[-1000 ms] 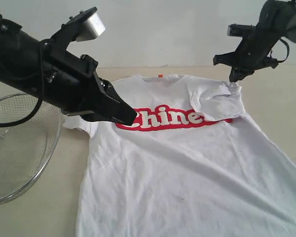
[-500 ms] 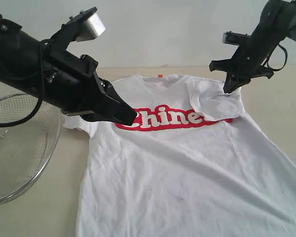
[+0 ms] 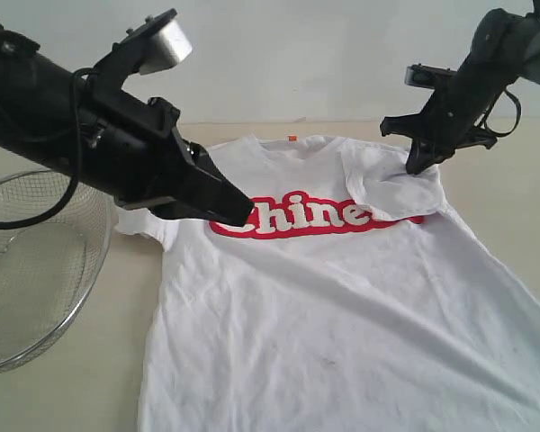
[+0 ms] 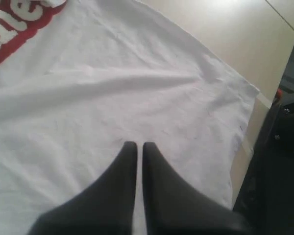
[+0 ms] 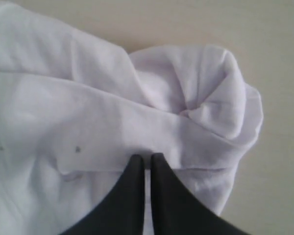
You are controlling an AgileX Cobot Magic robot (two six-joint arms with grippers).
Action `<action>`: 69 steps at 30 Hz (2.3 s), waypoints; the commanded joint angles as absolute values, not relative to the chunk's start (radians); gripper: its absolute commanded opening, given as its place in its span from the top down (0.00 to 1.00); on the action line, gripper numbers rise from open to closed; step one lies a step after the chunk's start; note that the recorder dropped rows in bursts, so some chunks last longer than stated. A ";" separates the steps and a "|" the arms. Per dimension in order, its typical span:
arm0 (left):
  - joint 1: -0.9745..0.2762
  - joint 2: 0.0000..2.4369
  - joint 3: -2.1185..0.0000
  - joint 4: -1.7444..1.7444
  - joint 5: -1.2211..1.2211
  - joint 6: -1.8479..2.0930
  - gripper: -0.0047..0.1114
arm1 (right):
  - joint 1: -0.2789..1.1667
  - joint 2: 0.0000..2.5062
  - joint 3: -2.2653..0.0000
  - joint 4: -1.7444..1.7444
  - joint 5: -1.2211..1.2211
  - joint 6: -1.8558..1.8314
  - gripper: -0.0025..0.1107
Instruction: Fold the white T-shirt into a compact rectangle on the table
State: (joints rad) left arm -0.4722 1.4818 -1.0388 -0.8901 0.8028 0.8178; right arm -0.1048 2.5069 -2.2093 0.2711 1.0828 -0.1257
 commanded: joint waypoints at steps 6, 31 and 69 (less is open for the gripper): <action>-0.477 1.453 -1.035 -0.908 0.796 0.807 0.92 | -0.108 2.347 -2.128 0.223 1.197 -0.130 0.98; -0.477 1.452 -1.035 -0.908 0.811 0.799 0.92 | -0.078 2.106 -1.616 0.176 1.013 -0.236 0.98; -0.477 1.452 -1.035 -0.908 0.827 0.785 0.92 | -0.077 2.175 -1.566 0.032 0.939 -0.215 0.56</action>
State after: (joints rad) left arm -0.4722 1.4584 -1.0388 -0.8967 0.8213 0.7977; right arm -0.0774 2.1737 -1.5678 0.0655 0.9532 -0.2426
